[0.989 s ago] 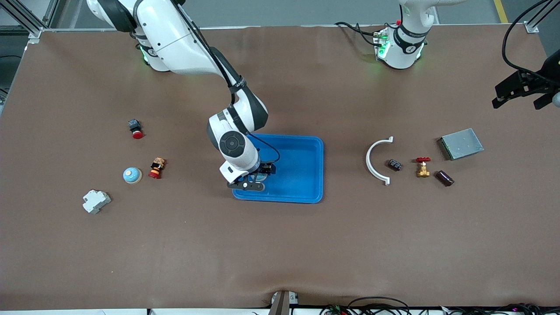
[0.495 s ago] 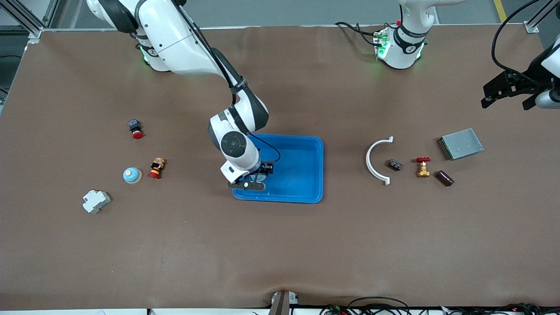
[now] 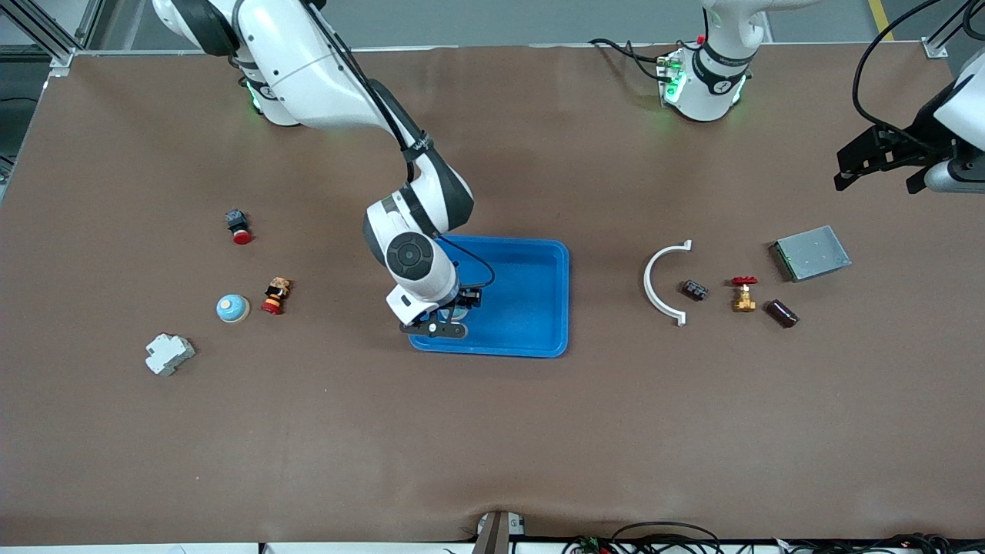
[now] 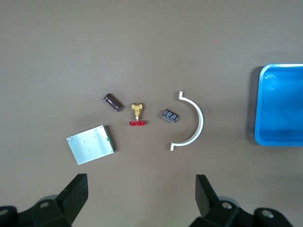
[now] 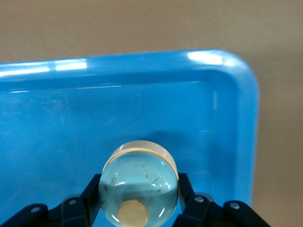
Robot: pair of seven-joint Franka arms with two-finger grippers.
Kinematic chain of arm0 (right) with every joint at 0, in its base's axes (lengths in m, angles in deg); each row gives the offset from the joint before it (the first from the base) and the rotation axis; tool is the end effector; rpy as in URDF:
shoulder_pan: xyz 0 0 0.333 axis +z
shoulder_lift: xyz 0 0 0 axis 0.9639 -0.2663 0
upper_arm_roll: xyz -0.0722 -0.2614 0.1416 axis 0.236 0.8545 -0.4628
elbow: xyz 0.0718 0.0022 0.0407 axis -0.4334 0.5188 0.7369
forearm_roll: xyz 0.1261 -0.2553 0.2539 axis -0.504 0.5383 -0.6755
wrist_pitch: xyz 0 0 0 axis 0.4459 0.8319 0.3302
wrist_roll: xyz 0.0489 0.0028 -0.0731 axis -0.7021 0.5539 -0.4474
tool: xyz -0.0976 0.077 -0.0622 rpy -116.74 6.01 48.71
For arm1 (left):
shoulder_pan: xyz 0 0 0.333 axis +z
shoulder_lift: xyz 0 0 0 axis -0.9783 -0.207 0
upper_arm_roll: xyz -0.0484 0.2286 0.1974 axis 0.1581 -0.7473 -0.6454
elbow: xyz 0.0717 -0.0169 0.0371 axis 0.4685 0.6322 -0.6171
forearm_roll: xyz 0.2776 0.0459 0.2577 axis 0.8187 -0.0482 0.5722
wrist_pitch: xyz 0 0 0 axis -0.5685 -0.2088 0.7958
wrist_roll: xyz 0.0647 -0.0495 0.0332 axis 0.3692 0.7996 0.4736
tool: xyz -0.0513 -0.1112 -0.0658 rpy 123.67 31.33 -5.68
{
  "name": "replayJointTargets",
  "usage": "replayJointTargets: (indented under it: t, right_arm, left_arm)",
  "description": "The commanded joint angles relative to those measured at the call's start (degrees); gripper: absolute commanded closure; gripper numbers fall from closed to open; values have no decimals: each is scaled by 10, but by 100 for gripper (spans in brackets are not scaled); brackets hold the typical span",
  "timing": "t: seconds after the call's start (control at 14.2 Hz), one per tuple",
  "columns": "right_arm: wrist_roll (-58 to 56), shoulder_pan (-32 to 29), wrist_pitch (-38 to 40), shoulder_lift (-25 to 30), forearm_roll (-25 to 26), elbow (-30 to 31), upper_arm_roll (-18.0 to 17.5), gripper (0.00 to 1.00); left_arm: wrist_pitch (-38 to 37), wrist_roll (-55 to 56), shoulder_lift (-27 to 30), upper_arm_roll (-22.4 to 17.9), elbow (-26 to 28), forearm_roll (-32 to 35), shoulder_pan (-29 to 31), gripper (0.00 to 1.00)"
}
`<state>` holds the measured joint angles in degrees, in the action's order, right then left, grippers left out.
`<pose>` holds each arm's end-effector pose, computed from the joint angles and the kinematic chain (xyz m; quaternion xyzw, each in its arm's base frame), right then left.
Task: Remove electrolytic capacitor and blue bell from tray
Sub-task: 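Lift the bell with the right gripper and carry it toward the red buttons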
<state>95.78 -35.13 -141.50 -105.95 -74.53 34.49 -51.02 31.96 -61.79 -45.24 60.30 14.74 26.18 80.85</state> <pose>0.5640 0.4127 0.1972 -0.9962 0.0555 0.0556 0.0384 0.5177 -0.0373 0.5999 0.9994 -0.0335 0.0103 0.0047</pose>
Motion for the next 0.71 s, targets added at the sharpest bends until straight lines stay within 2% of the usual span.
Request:
replayJointTargets:
  t: [0.0,0.14,0.21,0.28,0.49,0.64]
  right_arm:
    - [-35,-30,68,64,-6,-3,-1,91]
    - [-103,-75,135,107,-6,1,-1,92]
    - [-132,-98,154,126,-6,3,-1,100]
    - [-167,-122,165,146,-5,16,0,100]
    - [-285,-178,162,184,1,68,1,100]
    - [-338,-203,132,202,15,113,1,100]
  left_arm:
    - [-3,4,12,6,7,-4,5,0]
    - [-3,1,13,6,12,-4,7,0]
    - [-3,1,13,6,12,-4,6,0]
    - [-3,1,13,6,13,-4,6,0]
    - [-3,1,14,6,21,-3,6,0]
    - [-3,0,14,6,22,-3,5,0]
